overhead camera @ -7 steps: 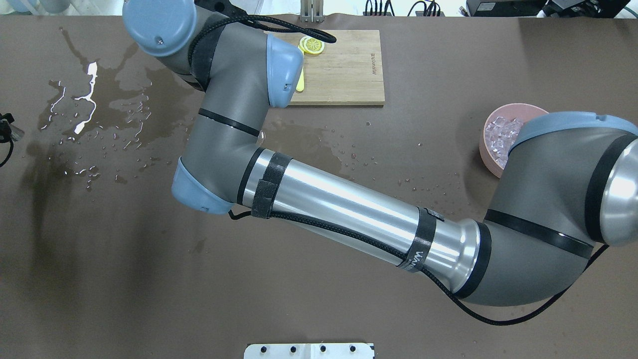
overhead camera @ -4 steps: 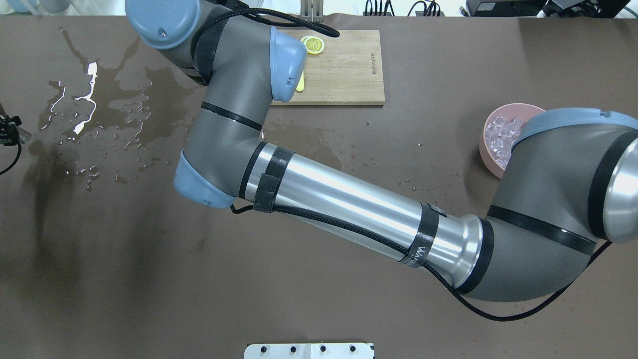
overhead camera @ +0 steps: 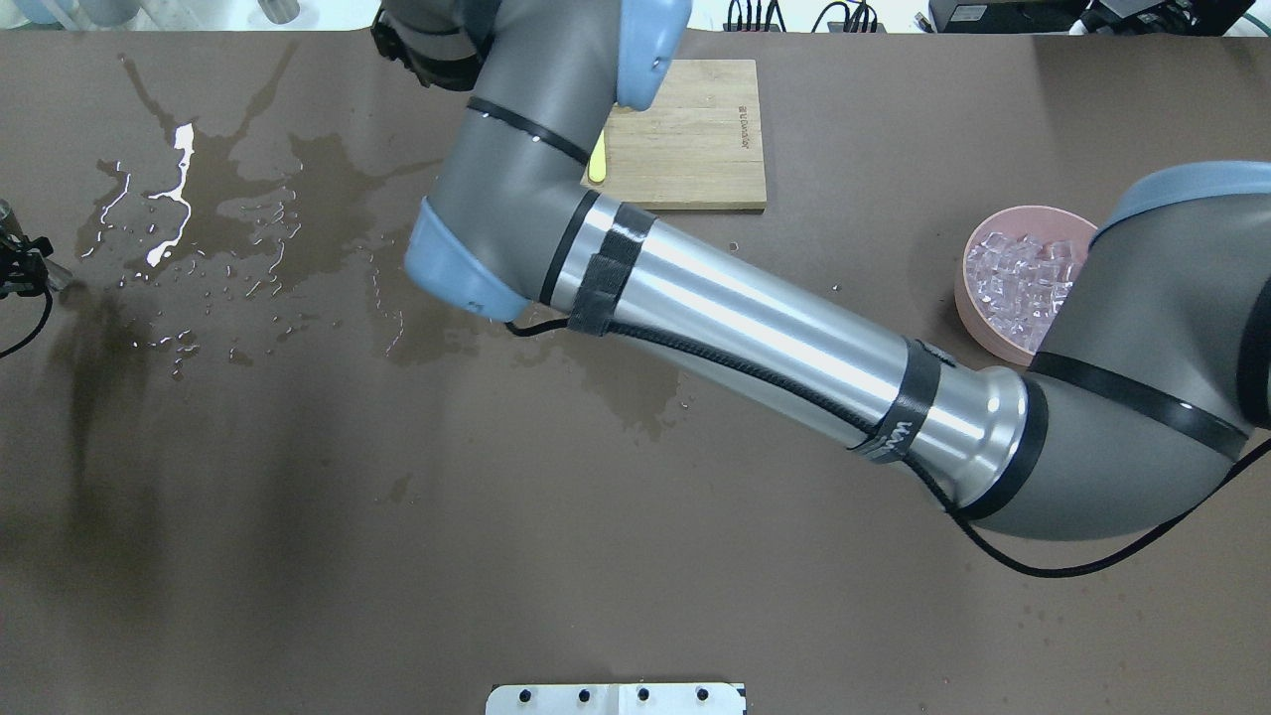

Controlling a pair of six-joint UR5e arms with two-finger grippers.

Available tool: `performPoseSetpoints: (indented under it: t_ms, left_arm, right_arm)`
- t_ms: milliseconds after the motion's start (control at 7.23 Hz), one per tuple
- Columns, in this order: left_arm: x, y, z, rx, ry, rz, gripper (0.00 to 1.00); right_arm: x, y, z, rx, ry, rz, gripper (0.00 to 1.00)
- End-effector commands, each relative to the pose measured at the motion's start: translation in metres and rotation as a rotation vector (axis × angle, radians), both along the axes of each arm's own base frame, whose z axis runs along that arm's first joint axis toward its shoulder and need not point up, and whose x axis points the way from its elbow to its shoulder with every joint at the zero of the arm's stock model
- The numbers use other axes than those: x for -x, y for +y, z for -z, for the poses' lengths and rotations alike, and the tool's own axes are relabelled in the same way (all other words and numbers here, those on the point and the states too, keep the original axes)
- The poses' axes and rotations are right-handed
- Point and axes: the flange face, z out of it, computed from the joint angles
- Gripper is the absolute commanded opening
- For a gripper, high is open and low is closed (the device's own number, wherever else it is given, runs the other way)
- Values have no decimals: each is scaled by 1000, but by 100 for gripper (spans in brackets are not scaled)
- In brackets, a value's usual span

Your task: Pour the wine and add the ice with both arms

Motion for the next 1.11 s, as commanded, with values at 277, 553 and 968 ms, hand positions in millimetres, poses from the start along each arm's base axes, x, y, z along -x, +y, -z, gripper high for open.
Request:
performPoseSetpoints:
  t_ms: [277,553,968]
  left_arm:
    - [-3,2,-1,4,0,-13,16]
    - [-5,2,-1,5,0,-17,16]
    - [-5,2,-1,4,1,-17,22]
  right_arm:
    - [-161,-64,-136,-62,88,71,100]
    - [-255,-86,-237,-108,113,136,100]
    - [-378,-85,-345,-134,137,203,100]
